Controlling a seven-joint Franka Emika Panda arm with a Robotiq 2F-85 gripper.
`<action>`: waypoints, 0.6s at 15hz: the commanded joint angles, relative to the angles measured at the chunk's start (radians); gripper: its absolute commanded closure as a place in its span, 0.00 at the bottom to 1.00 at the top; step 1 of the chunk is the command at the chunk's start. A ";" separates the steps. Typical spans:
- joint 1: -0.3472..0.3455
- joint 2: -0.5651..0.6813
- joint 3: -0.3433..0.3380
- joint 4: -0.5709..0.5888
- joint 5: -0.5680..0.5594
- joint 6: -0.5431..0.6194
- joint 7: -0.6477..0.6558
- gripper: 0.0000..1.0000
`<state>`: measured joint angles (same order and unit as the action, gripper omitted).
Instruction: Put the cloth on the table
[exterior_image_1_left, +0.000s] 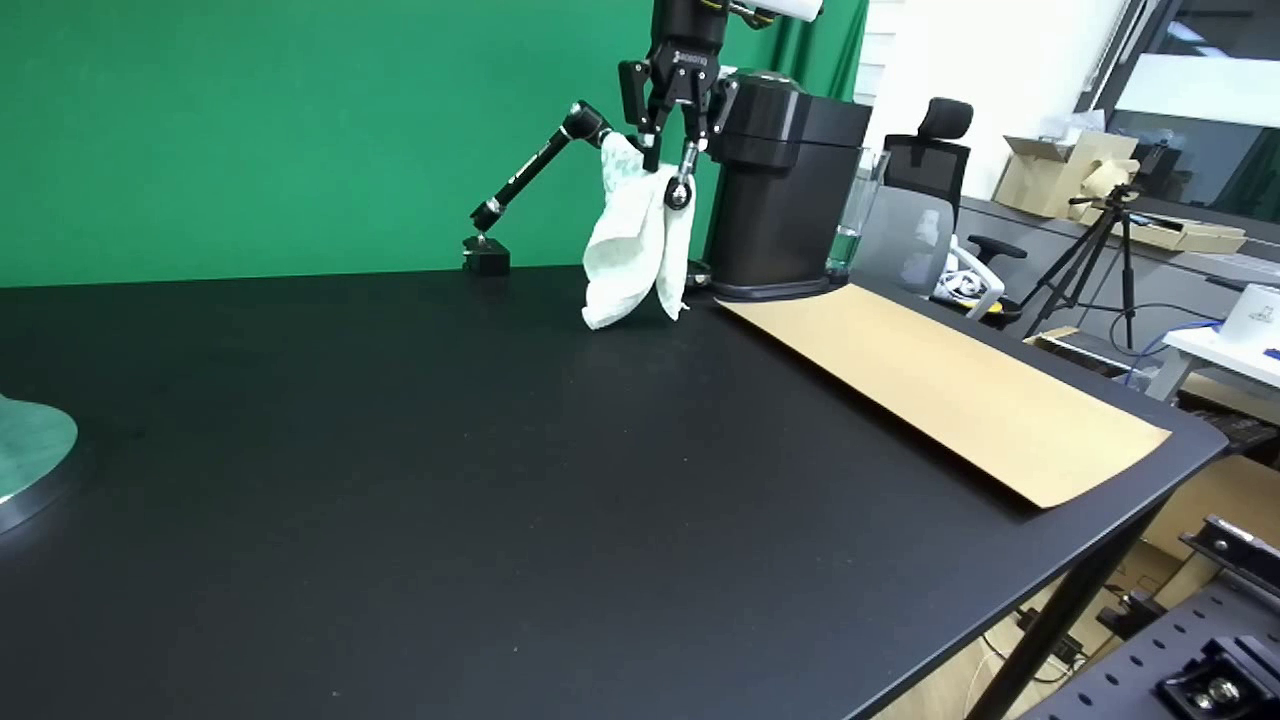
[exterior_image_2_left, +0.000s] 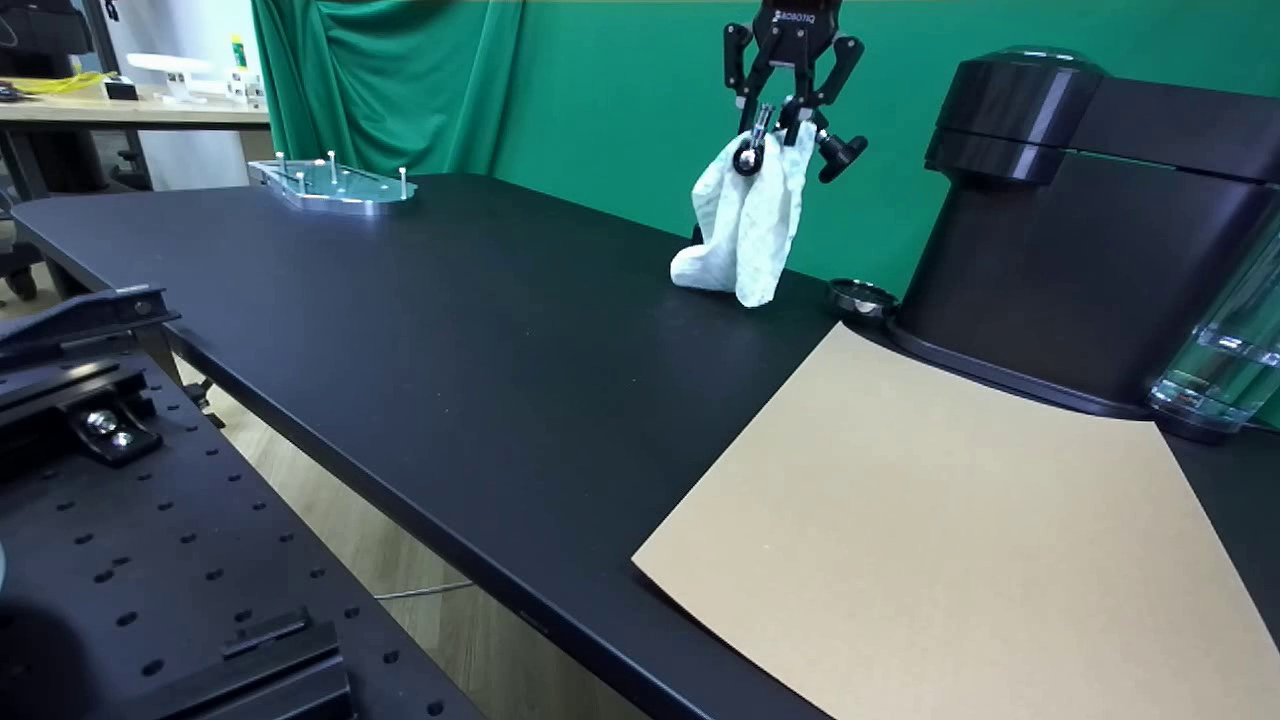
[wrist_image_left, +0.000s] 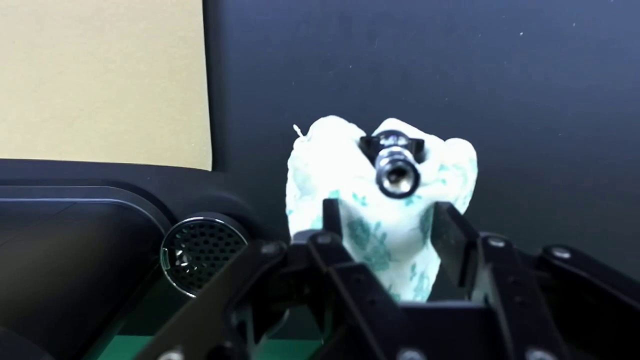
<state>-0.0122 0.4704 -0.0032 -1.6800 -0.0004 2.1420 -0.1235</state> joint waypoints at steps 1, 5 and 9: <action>-0.008 -0.003 0.007 0.007 0.003 -0.017 0.002 0.79; -0.008 -0.008 0.010 0.008 0.006 -0.016 0.000 1.00; -0.007 -0.013 0.010 0.005 0.002 -0.014 0.000 0.99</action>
<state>-0.0130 0.4635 0.0006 -1.6760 0.0008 2.1417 -0.1241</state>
